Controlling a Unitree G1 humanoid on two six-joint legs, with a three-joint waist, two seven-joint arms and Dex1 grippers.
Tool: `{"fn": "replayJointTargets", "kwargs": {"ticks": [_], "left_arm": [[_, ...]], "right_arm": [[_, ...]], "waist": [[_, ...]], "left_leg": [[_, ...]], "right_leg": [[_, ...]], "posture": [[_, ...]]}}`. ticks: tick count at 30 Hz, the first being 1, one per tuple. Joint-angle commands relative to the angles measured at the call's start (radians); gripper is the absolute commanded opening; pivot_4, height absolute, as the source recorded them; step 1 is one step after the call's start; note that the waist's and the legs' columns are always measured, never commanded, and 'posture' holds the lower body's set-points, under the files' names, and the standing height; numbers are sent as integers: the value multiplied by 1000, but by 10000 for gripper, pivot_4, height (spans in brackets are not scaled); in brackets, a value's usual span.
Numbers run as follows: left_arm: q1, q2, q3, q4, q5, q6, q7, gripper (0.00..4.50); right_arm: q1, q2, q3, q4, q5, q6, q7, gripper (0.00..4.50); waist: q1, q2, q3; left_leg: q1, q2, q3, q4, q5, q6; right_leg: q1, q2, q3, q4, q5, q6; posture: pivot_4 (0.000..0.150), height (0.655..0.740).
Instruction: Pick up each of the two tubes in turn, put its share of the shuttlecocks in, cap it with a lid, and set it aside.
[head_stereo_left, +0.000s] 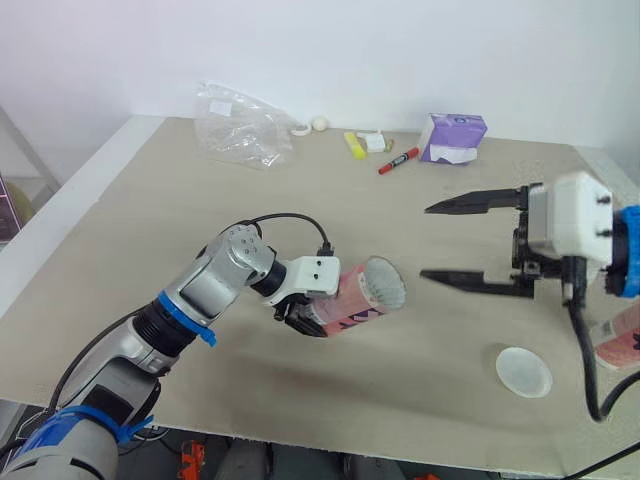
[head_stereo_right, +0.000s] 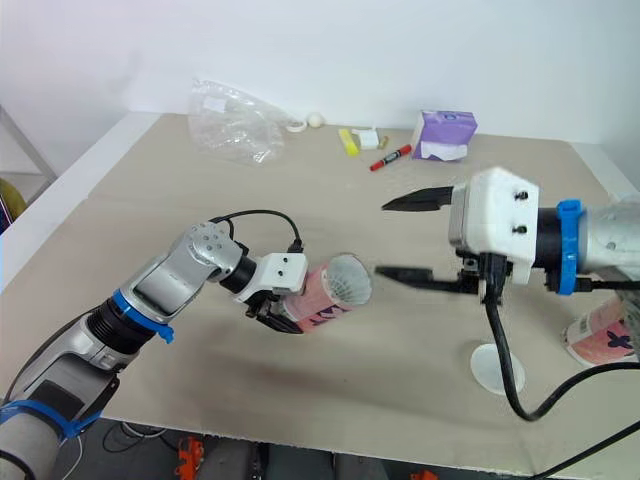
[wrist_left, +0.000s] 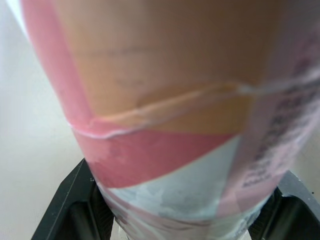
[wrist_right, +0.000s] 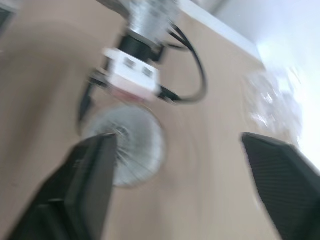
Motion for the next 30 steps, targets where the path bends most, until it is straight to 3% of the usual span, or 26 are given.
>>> {"fn": "replayJointTargets", "kwargs": {"ticks": [1,5,11,21,30], "left_arm": [[4,-11,-37,33,28,-1,22,28640],[-1,-19,-38,37,29,-2,23,28640],[-1,-23,-39,39,30,-6,24,28640],[11,-24,-40,22,27,4,28,28640],[16,-27,-41,16,29,7,35,28640]], "right_arm": [[-47,1,94,-13,-49,-10,4,20319],[-91,22,212,-17,-110,-34,28,447],[-182,103,385,3,-212,-47,56,447],[-351,266,702,199,-487,-138,190,447],[-424,388,757,301,-556,-169,289,447]], "waist": [[0,0,0],[1,0,0],[1,0,0],[-2,0,0],[-6,-3,-2]], "left_leg": [[0,0,0,0,0,0],[-1,-1,0,0,0,0],[-2,-2,1,0,0,0],[-3,-1,1,1,0,0],[3,4,1,1,1,1]], "right_leg": [[0,0,0,0,0,0],[0,-1,0,0,0,0],[0,-2,0,0,0,0],[-1,-2,-2,0,0,0],[1,3,-2,2,3,-5]], "posture": [[1500,7400],[1500,7400],[1500,7400],[1500,7400],[1500,7400]]}}
